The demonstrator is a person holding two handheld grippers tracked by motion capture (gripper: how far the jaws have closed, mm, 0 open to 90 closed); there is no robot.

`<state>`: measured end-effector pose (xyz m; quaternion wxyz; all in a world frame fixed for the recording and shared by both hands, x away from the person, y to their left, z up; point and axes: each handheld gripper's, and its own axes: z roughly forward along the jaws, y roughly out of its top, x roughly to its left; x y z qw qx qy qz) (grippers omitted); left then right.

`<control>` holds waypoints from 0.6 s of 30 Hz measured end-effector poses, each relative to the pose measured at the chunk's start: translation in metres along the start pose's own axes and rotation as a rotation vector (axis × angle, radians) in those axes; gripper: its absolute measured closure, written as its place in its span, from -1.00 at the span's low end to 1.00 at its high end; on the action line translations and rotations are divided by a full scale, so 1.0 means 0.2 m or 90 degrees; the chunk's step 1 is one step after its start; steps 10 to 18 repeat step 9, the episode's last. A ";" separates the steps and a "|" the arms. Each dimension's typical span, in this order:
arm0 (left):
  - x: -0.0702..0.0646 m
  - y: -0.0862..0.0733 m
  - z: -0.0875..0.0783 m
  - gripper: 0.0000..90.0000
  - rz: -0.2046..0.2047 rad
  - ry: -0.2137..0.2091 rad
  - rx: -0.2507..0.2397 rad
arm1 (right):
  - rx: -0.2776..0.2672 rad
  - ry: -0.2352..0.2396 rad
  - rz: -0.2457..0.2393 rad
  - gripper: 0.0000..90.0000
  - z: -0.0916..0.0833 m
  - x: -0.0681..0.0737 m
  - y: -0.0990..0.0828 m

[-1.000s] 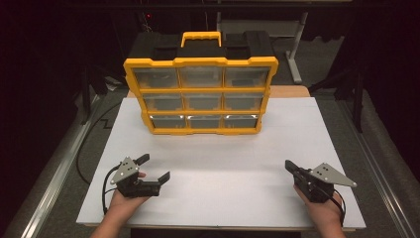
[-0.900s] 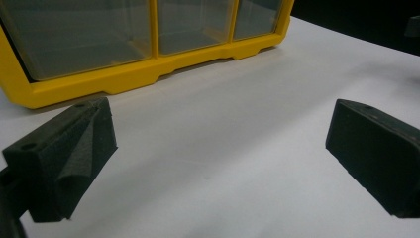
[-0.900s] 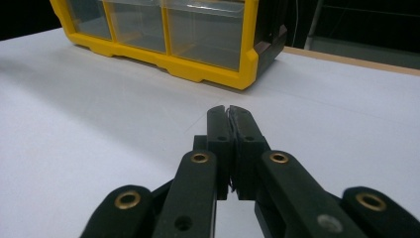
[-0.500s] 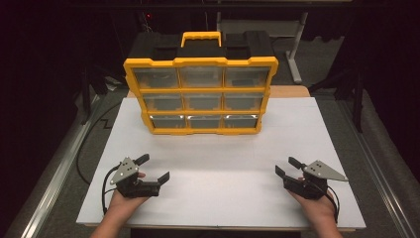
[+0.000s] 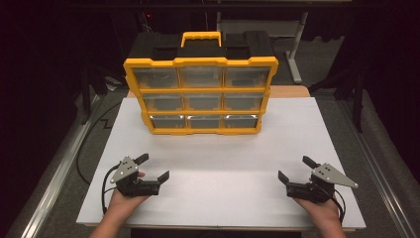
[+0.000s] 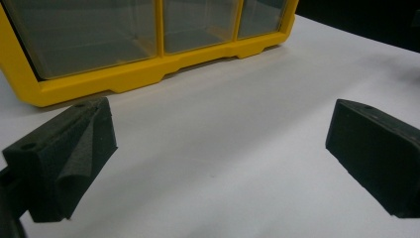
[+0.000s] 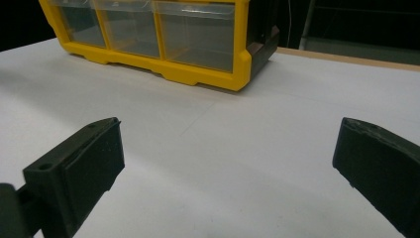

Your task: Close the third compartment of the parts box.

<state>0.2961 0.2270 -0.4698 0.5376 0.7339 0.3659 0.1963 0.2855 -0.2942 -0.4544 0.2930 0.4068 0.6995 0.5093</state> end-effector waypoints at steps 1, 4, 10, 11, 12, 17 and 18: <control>0.00 0.00 0.00 -0.99 0.002 0.001 0.003 | -0.001 0.001 -0.006 -0.99 0.00 0.00 0.00; 0.00 0.00 0.01 -0.99 0.002 0.002 0.007 | 0.005 0.003 -0.012 -0.99 0.02 0.01 -0.01; -0.01 0.00 0.01 -0.99 0.003 0.006 0.009 | 0.003 -0.003 -0.020 -0.99 0.02 0.01 -0.01; -0.01 0.00 0.01 -0.99 0.003 0.006 0.009 | 0.003 -0.003 -0.020 -0.99 0.02 0.01 -0.01; -0.01 0.00 0.01 -0.99 0.003 0.006 0.009 | 0.003 -0.003 -0.020 -0.99 0.02 0.01 -0.01; -0.01 0.00 0.01 -0.99 0.003 0.006 0.009 | 0.003 -0.003 -0.020 -0.99 0.02 0.01 -0.01; -0.01 0.00 0.01 -0.99 0.003 0.006 0.009 | 0.003 -0.003 -0.020 -0.99 0.02 0.01 -0.01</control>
